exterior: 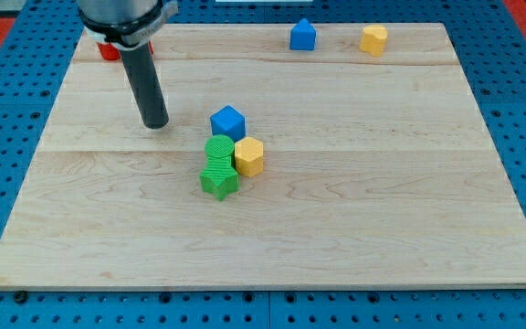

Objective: Touch the bottom of green star

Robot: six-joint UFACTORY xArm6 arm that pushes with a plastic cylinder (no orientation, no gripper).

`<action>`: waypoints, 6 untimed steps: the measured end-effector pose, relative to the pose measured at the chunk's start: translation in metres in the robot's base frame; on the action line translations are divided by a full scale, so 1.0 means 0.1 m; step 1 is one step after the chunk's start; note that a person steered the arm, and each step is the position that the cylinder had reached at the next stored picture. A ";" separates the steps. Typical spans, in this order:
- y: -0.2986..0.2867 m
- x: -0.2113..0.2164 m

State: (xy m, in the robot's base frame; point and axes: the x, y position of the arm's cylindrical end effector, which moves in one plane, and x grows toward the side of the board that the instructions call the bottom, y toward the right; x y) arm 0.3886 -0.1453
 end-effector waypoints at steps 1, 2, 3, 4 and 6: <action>0.23 -0.23; 0.66 -0.01; 0.82 0.18; 0.49 0.22; -0.70 1.12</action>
State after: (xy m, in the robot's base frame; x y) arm 0.5005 -0.2152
